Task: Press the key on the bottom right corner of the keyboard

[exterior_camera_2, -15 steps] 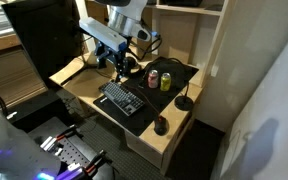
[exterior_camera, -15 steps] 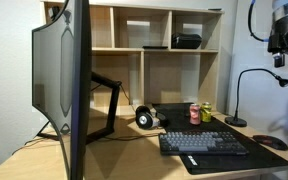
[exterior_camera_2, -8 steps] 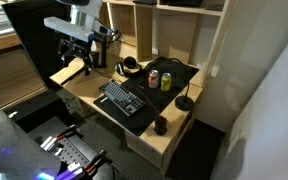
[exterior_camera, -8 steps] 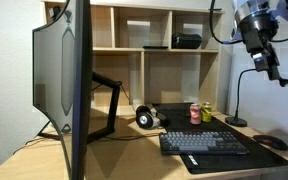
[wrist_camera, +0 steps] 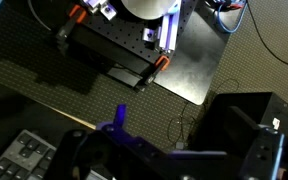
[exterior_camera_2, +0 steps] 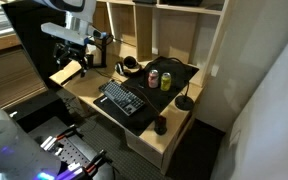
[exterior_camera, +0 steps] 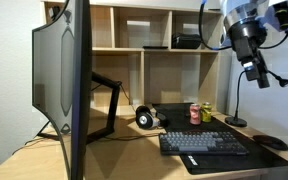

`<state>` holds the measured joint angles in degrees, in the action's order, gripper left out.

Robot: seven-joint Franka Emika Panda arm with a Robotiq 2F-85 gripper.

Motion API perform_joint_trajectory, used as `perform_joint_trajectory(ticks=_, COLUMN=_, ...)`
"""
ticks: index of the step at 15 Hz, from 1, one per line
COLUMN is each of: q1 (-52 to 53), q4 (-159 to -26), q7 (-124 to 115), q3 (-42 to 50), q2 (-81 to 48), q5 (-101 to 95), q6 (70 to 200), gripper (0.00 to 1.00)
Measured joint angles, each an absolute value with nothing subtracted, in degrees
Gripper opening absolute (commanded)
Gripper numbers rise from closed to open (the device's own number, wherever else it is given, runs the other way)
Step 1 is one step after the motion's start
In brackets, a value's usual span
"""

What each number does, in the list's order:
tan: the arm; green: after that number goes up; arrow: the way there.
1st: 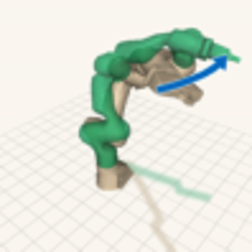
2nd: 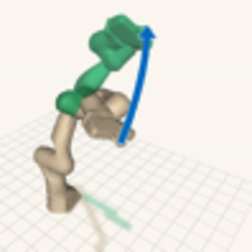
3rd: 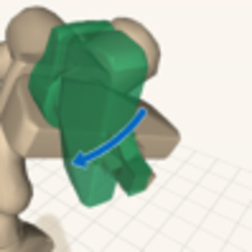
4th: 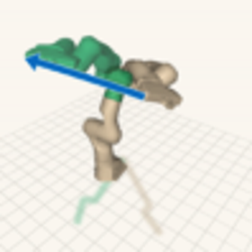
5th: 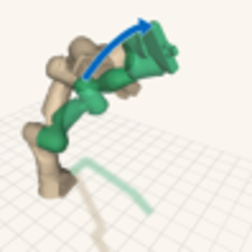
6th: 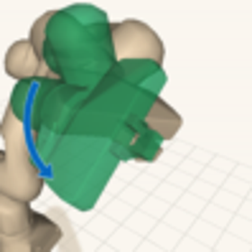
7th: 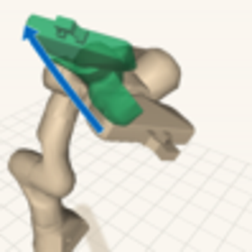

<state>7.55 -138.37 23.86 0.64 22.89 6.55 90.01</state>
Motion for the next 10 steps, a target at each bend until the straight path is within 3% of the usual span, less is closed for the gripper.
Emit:
perform_joint_trajectory(ticks=5, q1=14.21, q4=-144.71, q7=14.73, q3=-8.34, q2=22.33, q5=16.19, q6=113.5, gripper=1.0)
perform_joint_trajectory(ticks=10, q1=14.72, q4=-144.87, q7=14.1, q3=-8.12, q2=22.29, q5=16.17, q6=114.28, gripper=1.0)
